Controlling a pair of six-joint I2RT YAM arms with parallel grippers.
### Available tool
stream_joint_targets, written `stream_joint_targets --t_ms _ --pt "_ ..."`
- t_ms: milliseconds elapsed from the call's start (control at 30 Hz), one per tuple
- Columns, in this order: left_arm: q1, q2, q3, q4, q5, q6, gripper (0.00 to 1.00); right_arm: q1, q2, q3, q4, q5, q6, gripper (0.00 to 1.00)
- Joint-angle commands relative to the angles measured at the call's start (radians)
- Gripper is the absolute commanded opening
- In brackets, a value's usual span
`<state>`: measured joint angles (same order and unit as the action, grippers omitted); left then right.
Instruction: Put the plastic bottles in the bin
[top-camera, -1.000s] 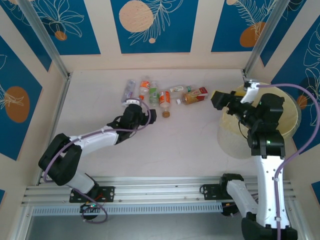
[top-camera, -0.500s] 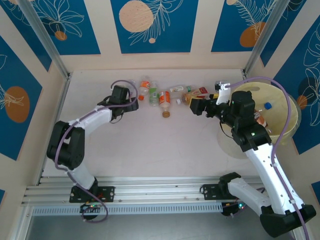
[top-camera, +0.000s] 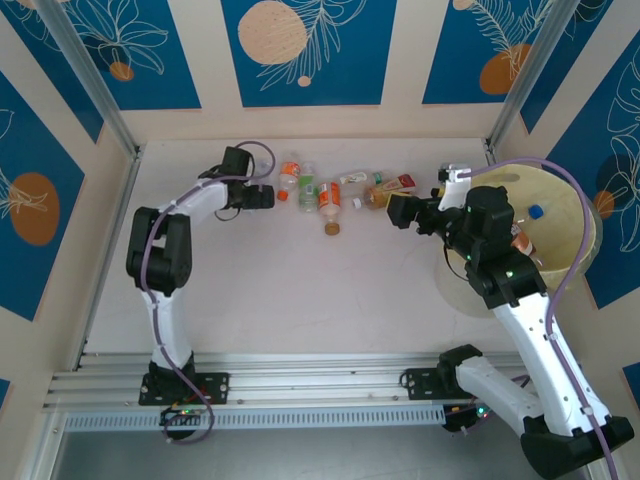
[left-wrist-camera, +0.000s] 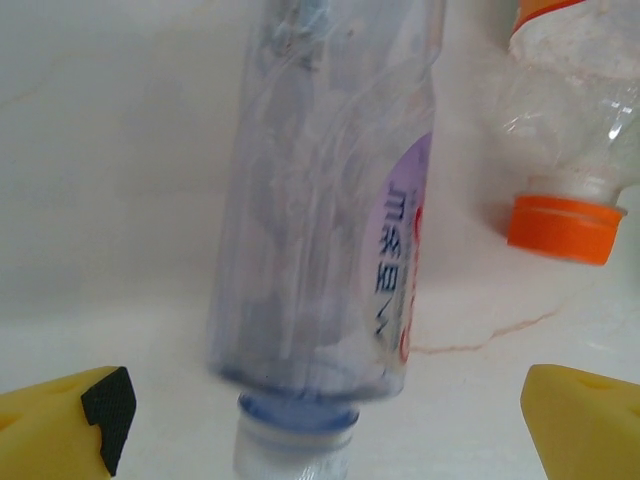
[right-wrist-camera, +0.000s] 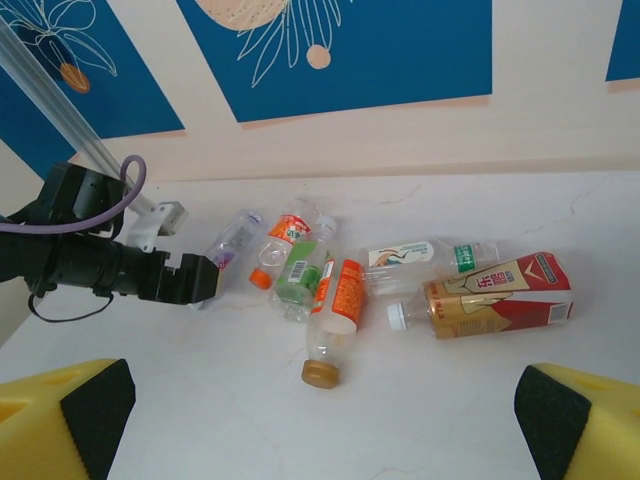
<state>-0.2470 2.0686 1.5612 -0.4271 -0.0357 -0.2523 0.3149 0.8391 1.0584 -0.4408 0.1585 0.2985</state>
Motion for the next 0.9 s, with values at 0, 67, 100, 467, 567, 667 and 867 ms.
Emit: stream_joint_targets --t_ms 0,67,100,467,567,667,867 --pt "0.009 0.045 0.052 -0.047 0.04 0.023 0.97 0.006 -0.022 -0.018 -0.007 0.028 -0.002 1.0" --pt "0.009 0.058 0.06 -0.036 0.031 0.013 0.94 0.009 -0.024 -0.02 -0.013 0.024 -0.002 1.0" --pt "0.009 0.067 0.068 -0.036 0.028 0.011 0.93 0.008 -0.026 -0.021 -0.013 0.023 -0.001 1.0" --pt "0.008 0.142 0.119 -0.056 0.013 0.024 0.83 0.009 -0.042 -0.018 -0.036 0.027 -0.017 0.99" --pt "0.009 0.156 0.12 -0.052 0.023 0.025 0.79 0.008 -0.041 -0.017 -0.042 0.026 -0.024 0.99" --pt "0.009 0.162 0.119 -0.053 0.024 0.027 0.76 0.008 -0.04 -0.018 -0.042 0.027 -0.028 1.0" --pt "0.008 0.147 0.077 -0.027 0.02 0.041 0.6 0.008 -0.038 -0.015 -0.046 0.027 -0.03 0.99"
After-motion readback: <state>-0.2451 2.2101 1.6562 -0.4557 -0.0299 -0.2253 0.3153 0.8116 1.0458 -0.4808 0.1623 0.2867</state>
